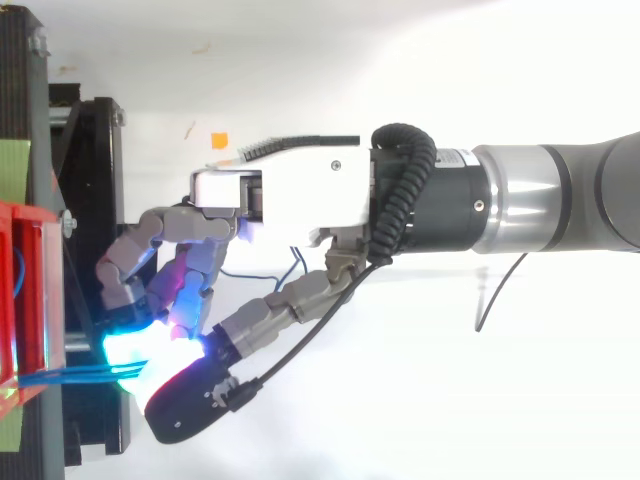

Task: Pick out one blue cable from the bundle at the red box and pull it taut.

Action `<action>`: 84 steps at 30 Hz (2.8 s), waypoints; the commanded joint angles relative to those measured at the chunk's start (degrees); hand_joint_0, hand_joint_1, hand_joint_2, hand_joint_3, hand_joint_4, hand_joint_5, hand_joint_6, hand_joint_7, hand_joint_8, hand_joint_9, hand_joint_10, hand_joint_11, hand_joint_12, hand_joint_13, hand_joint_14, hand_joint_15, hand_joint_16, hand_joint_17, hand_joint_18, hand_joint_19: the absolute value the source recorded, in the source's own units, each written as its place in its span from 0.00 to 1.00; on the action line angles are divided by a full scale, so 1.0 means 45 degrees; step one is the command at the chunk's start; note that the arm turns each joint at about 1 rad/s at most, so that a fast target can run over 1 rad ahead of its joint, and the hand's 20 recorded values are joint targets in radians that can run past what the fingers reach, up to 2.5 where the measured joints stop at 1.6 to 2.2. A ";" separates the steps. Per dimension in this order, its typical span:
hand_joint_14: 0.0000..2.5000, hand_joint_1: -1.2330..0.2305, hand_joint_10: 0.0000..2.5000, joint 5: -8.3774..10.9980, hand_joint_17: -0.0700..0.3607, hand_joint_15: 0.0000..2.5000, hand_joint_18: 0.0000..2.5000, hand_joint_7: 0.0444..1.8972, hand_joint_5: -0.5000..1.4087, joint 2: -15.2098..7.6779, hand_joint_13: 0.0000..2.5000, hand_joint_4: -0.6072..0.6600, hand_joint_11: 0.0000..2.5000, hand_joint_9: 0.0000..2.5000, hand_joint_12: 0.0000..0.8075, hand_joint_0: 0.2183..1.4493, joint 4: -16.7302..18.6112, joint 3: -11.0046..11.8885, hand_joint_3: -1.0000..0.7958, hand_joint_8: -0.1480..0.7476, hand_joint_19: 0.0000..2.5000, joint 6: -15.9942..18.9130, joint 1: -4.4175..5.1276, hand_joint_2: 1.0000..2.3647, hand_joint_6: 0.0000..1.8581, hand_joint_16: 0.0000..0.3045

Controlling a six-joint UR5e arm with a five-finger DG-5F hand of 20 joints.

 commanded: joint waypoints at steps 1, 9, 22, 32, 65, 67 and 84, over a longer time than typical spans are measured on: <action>0.01 0.23 0.01 0.0000 0.50 0.17 0.34 0.57 0.18 0.0000 0.34 0.49 0.28 0.48 0.57 0.44 0.0000 0.0003 0.36 0.55 0.31 0.0000 0.0004 0.01 0.49 0.21; 0.01 0.20 0.01 0.0020 0.49 0.18 0.34 0.58 0.19 0.0000 0.35 0.40 0.28 0.49 0.56 0.50 0.0000 0.0003 0.28 0.55 0.31 0.0000 0.0004 0.00 0.50 0.21; 0.01 0.20 0.01 0.0078 0.49 0.18 0.35 0.63 0.19 0.0000 0.36 0.39 0.28 0.51 0.55 0.49 -0.0195 0.0061 0.28 0.54 0.30 0.0020 0.0023 0.00 0.50 0.20; 0.01 0.24 0.01 0.0078 0.49 0.19 0.35 0.52 0.20 0.0000 0.38 0.54 0.28 0.52 0.56 0.36 -0.0547 0.0061 0.28 0.55 0.30 0.0098 0.0062 0.00 0.48 0.20; 0.01 0.26 0.01 0.0215 0.50 0.20 0.36 0.52 0.19 0.0000 0.39 0.58 0.29 0.53 0.55 0.36 -0.0664 0.0237 0.32 0.54 0.31 0.0117 0.0101 0.00 0.47 0.21; 0.01 0.29 0.01 0.0235 0.50 0.20 0.36 0.51 0.19 0.0019 0.39 0.58 0.29 0.53 0.55 0.34 -0.0664 0.0256 0.28 0.54 0.32 0.0098 0.0101 0.00 0.47 0.21; 0.01 0.43 0.01 0.0235 0.53 0.20 0.37 0.56 0.21 0.0019 0.40 0.57 0.28 0.57 0.60 0.31 -0.0723 0.0354 0.49 0.58 0.32 0.0117 0.0101 0.01 0.46 0.23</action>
